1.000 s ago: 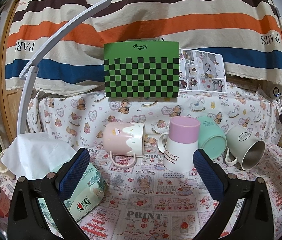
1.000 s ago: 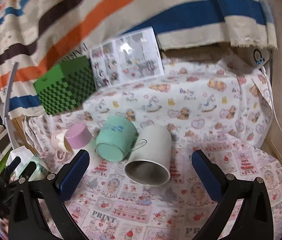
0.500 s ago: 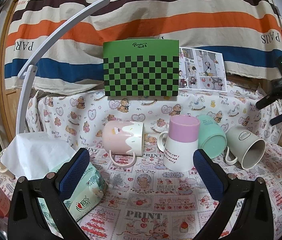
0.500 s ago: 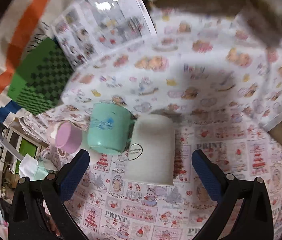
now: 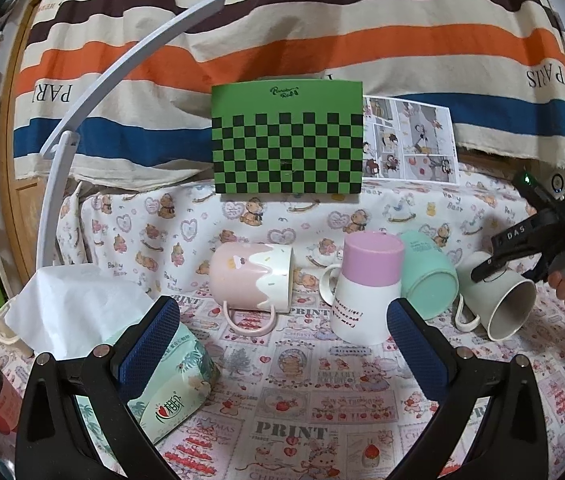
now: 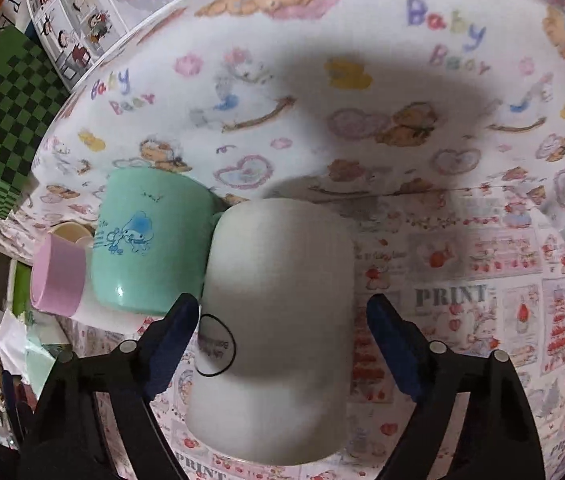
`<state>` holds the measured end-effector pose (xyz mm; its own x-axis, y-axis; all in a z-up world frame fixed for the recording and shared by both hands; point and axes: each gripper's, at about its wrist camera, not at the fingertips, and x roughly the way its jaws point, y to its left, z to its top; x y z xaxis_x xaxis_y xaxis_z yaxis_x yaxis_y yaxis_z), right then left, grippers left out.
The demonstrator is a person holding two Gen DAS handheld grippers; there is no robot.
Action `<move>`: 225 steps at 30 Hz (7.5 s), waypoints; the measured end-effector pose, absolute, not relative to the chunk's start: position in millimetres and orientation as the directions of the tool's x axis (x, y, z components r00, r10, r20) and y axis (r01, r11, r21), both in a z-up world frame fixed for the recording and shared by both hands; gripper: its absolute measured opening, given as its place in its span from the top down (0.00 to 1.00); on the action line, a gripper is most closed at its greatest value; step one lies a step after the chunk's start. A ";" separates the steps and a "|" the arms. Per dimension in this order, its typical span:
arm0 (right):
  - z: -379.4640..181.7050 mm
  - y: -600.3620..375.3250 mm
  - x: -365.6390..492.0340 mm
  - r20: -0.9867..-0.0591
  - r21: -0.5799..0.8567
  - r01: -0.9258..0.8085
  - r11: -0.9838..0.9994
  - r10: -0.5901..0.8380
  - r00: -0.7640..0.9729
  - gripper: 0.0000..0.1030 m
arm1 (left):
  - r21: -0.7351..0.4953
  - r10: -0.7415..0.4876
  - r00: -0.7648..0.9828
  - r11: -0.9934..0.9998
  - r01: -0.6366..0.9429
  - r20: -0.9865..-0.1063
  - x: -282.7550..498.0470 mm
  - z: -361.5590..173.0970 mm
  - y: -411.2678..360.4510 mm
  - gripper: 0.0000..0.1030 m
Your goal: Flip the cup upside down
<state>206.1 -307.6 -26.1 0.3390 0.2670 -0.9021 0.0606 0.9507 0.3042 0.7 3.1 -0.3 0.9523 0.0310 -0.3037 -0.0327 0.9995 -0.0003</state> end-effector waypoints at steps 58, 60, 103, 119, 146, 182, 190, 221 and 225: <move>6.4 -217.0 75.8 -0.688 0.360 -0.171 0.917 0.384 0.615 0.09 | 0.006 0.037 0.952 0.999 -0.037 -0.304 0.9 -1.2 4.6 0.00; 18.5 -224.6 62.3 -0.637 0.276 -0.216 0.937 0.346 0.689 0.00 | 0.008 0.036 0.952 0.999 -0.035 -0.304 1.3 -1.2 4.8 0.00; 21.0 -303.6 5.3 -0.344 -0.037 -0.108 0.993 0.089 0.935 0.00 | 0.008 0.033 0.953 0.999 -0.032 -0.301 -1.2 0.2 3.1 0.00; 21.3 -304.2 4.9 -0.344 -0.039 -0.092 0.995 0.073 0.936 0.00 | 0.054 -0.015 0.950 0.998 0.033 -0.311 -23.4 83.8 -49.7 0.00; 20.1 -309.5 8.7 -0.351 -0.035 -0.013 0.999 0.000 0.936 0.00 | -0.212 -0.216 0.354 0.976 0.051 -0.910 142.0 -2.8 -113.8 0.00; 19.4 -311.1 9.5 -0.355 -0.037 0.005 0.999 -0.018 0.935 0.00 | 0.008 -0.153 0.597 0.966 0.259 -0.788 63.1 57.8 -134.9 0.26; 19.0 -310.0 11.2 -0.360 -0.040 -0.001 0.999 -0.014 0.933 0.00 | 0.006 -0.135 0.542 0.968 0.250 -0.830 74.2 36.2 -132.9 0.26; 20.6 -308.3 8.9 -0.351 -0.050 0.004 0.999 -0.021 0.936 0.00 | -0.061 -0.189 0.933 0.982 0.179 -0.308 4.3 63.9 -32.7 0.00; 21.6 -308.4 8.4 -0.351 -0.051 0.003 0.999 -0.021 0.936 0.00 | -0.066 -0.182 0.935 0.983 0.170 -0.304 3.4 49.4 -13.8 0.00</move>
<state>8.4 -308.4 21.6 0.9360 -0.0210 -0.3514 0.0031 0.9987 -0.0513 3.4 -13.8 49.4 0.9351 -0.1823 -0.3038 0.1701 0.9832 -0.0662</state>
